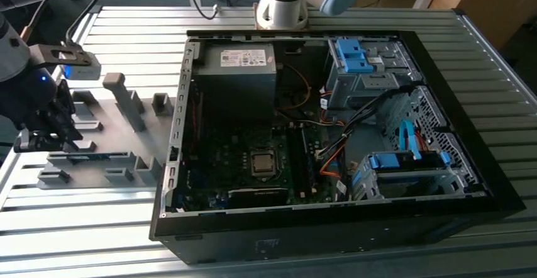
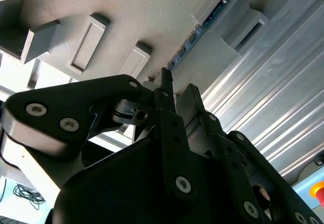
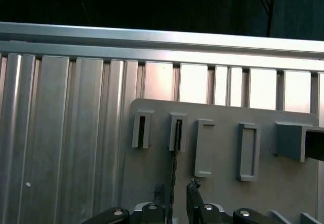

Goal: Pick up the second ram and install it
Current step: 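Pick up the second ram and move it above second insertion slot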

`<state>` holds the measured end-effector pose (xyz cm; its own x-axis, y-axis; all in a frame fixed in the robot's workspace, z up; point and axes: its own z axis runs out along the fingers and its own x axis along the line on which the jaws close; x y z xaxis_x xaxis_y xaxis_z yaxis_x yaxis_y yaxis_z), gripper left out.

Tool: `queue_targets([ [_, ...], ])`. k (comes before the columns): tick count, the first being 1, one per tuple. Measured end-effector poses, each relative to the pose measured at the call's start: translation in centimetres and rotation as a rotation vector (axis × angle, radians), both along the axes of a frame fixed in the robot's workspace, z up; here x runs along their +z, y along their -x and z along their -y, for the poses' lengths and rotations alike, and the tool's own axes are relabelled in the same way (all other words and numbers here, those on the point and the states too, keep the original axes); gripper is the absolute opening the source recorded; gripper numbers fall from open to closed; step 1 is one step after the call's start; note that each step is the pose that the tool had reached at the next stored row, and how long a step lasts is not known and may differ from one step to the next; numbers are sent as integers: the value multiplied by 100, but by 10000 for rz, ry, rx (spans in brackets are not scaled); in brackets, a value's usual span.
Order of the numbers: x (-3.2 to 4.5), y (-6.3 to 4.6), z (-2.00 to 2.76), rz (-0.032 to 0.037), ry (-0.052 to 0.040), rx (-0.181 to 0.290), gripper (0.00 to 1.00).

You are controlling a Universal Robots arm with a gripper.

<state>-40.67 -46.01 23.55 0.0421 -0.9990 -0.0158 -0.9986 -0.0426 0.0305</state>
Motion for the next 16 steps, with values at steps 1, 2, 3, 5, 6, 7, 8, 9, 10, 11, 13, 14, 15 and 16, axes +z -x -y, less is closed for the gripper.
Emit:
queue_targets([
  [1, -8, 0, 0, 3, -1, 0, 31],
  [2, -18, 0, 0, 2, 1, 0, 31],
  [3, -33, 0, 0, 2, 3, 0, 31],
  [5, -63, 0, 0, 4, 7, 0, 31],
  [6, -76, 0, 0, 5, 10, 0, 31],
  [7, -83, 0, 0, 6, 10, 0, 31],
  [8, -84, 1, 1, 4, 12, 0, 31],
  [9, -87, 0, 0, 6, 10, 0, 31],
  [10, -87, 0, 0, 6, 11, 0, 31],
  [11, -88, 0, 0, 6, 10, 0, 31],
  [13, -88, 0, 0, 6, 10, 0, 31],
  [14, -88, 0, 0, 6, 10, 0, 31],
  [15, -90, 1, 1, 7, 10, -1, 31],
  [16, -94, 1, 2, 9, 8, -1, 31],
])
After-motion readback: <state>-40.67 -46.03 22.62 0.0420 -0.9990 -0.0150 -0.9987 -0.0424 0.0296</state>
